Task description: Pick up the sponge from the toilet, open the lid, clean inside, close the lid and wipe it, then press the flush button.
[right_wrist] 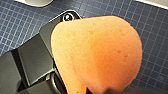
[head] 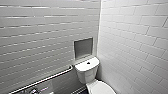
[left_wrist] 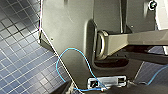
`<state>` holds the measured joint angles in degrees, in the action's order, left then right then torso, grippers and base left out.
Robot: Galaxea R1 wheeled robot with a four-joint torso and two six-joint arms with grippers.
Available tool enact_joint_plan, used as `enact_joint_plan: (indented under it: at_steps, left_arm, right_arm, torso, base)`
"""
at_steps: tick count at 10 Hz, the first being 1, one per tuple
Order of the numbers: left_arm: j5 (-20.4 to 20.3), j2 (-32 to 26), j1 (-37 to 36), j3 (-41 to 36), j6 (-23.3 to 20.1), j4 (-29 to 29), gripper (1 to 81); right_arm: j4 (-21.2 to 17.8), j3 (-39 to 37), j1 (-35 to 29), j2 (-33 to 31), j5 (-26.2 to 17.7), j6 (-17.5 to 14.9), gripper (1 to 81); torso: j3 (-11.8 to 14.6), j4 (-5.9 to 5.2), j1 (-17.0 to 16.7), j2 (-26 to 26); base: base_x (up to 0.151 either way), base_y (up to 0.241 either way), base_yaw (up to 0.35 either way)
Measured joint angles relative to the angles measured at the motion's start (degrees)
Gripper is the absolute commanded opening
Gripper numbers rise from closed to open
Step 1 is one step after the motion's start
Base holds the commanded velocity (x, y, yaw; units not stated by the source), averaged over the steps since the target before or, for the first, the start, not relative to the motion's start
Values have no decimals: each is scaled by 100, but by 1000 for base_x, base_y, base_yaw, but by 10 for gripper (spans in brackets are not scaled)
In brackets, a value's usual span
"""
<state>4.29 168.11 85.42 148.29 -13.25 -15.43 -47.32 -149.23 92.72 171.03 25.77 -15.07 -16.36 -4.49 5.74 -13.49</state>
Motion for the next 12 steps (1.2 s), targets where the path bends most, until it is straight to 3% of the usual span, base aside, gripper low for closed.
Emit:
enact_joint_plan:
  at_steps: [2,3,5,6,8,10,12]
  left_arm:
    - [0,28,0,1,0,0,811]
    - [0,44,2,0,0,-2,811]
    - [-2,46,0,0,0,-2,811]
    - [6,48,-13,0,0,0,811]
    - [20,35,-105,-10,0,-2,811]
    - [11,-135,-140,-317,-2,-2,811]
    - [-61,-416,-113,-840,0,-2,811]
  right_arm:
    - [866,-354,-2,162,-714,466,10]
    - [1543,-684,-2,273,-1070,953,10]
    - [2878,-1287,-39,325,-1232,1743,10]
    - [3245,-1436,-116,330,-1254,1969,10]
    - [3892,-1418,-322,408,-1827,2338,10]
    - [4111,-900,-347,369,-2164,2421,10]
    - [4214,-44,-354,6,-2181,2462,10]
  torso:
    - [0,0,0,0]
    - [0,0,0,0]
    - [0,0,0,0]
    - [0,0,0,0]
    - [0,0,0,0]
    - [0,0,0,0]
    - [0,0,0,2]
  base:
    - [0,0,0]
    - [0,0,0]
    - [0,0,0]
    - [0,0,0]
    - [0,0,0]
    - [0,0,0]
    - [0,0,0]
